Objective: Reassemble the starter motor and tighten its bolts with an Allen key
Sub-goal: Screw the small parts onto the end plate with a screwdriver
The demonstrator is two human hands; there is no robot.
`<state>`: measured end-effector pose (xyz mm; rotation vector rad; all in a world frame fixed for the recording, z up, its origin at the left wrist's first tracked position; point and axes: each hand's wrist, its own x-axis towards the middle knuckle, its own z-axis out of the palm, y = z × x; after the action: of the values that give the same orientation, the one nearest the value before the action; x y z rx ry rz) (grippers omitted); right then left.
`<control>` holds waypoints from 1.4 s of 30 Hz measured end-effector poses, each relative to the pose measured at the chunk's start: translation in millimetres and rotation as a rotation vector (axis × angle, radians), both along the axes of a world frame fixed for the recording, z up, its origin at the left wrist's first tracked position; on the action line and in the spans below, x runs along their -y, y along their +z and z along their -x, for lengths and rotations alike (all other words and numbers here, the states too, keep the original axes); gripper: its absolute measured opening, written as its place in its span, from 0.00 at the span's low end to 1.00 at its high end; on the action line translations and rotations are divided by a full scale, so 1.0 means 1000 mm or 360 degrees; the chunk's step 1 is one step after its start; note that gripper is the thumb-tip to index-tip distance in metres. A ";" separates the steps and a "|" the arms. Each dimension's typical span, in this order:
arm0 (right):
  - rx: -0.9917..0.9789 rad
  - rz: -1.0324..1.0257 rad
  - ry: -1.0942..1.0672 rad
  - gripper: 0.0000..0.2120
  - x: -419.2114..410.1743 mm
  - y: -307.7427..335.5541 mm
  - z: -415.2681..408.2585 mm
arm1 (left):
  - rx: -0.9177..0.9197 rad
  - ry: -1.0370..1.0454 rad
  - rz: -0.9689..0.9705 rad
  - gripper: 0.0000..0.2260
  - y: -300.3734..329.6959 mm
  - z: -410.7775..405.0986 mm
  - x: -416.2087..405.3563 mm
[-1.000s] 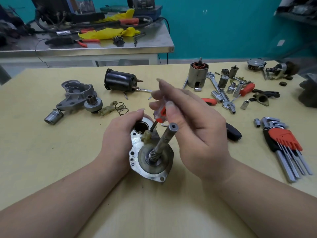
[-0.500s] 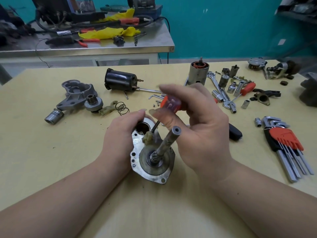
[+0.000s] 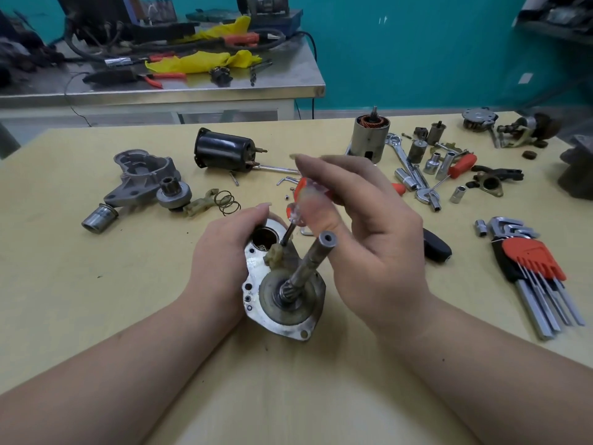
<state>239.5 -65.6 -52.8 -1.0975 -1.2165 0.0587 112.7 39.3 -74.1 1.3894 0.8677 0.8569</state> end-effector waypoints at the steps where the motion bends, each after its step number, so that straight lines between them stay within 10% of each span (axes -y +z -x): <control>1: 0.0002 0.0003 0.0029 0.13 0.001 -0.001 0.000 | 0.0087 -0.0003 0.0061 0.12 0.001 0.001 0.002; 42: -0.0190 0.0051 0.0173 0.16 -0.004 0.006 0.002 | 0.0120 -0.0023 -0.0095 0.10 -0.005 0.001 0.000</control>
<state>237.2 -61.7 -46.7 -1.0402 -1.1704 0.2249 111.4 39.0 -79.4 1.4044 0.7793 0.9250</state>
